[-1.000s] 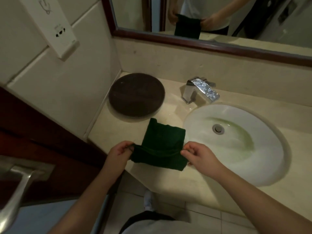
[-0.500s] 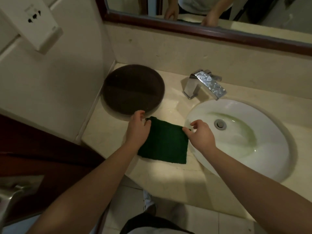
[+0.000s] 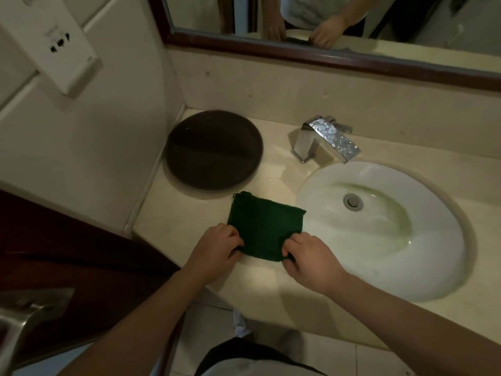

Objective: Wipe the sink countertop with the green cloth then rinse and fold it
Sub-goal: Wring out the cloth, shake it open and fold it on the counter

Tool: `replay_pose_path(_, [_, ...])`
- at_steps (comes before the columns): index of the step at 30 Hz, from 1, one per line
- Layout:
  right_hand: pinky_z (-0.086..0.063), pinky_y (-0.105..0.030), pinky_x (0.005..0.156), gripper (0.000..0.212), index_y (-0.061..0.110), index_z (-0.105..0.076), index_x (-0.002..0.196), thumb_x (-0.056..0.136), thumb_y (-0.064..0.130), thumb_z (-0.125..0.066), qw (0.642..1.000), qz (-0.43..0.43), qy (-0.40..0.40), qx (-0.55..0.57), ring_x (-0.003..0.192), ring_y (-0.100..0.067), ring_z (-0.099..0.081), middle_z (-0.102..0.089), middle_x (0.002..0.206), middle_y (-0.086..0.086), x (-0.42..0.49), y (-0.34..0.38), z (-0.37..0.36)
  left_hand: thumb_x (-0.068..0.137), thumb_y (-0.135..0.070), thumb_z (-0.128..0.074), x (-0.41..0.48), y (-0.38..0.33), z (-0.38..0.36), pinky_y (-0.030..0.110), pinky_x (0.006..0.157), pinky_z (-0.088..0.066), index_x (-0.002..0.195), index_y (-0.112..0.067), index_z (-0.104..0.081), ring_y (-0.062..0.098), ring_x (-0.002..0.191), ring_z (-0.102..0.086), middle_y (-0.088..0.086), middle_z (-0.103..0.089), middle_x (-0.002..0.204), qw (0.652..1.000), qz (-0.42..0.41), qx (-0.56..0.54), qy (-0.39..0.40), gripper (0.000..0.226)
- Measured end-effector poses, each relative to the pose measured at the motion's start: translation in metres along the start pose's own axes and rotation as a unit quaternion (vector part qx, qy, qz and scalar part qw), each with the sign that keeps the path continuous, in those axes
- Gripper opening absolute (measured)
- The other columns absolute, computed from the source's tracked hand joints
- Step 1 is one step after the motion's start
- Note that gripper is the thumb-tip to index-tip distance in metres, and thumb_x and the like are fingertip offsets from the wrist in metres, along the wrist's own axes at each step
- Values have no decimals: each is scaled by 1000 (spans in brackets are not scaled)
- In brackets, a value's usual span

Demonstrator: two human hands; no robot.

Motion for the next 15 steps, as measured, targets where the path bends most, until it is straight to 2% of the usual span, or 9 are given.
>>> replay_pose_path(3, [-35,-23,55,3,21,-56,87,86,20,-58,990,-68,0,120,62,-10,-48,-57,73,7,4,-2,12,85,-21,-64,9,-1,9,29,81,-49,95,-17,-71,11,91,-55,-2,-65,96,991,69,-111,-31,13])
replay_pose_path(6, [-44,-26,59,2,21,-56,92,92,21,-54,962,-181,-23,201,66,-11,-57,-62,76,6,26,-13,25,93,-23,-60,30,-6,26,20,79,-47,102,-22,-64,4,89,-58,-8,-63,96,950,189,-246,-38,9])
replay_pose_path(9, [-47,-27,66,12,19,-59,91,97,23,-49,928,-266,-76,248,78,-14,-61,-65,83,2,53,-23,37,93,-25,-61,59,-8,34,24,83,-48,105,-25,-60,6,95,-59,-10,-62,101,911,253,-314,-80,12])
replay_pose_path(12, [-42,-22,62,12,16,-59,90,96,21,-50,903,-325,-98,263,86,-22,-62,-64,85,-1,68,-30,38,92,-26,-63,82,-5,35,25,81,-49,110,-23,-57,12,98,-58,-6,-60,105,885,280,-354,-118,19])
replay_pose_path(13, [-41,-23,62,10,16,-59,93,95,25,-54,895,-346,-96,263,88,-23,-62,-63,88,-1,69,-31,36,91,-27,-65,86,-1,34,27,83,-50,113,-22,-56,14,100,-58,-5,-59,108,889,282,-343,-112,24])
replay_pose_path(15, [-41,-26,68,29,16,-57,105,89,40,-63,886,-383,-71,251,90,-21,-60,-60,100,0,68,-33,32,87,-31,-68,88,6,29,31,92,-50,122,-20,-55,16,106,-54,-2,-53,117,928,259,-259,-62,39])
Point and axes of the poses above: each hand's wrist, its own x-axis towards the middle knuckle, its own z-axis out of the back of the hand, y = z × x, the point moved 1 cm from there along x, towards the middle knuckle
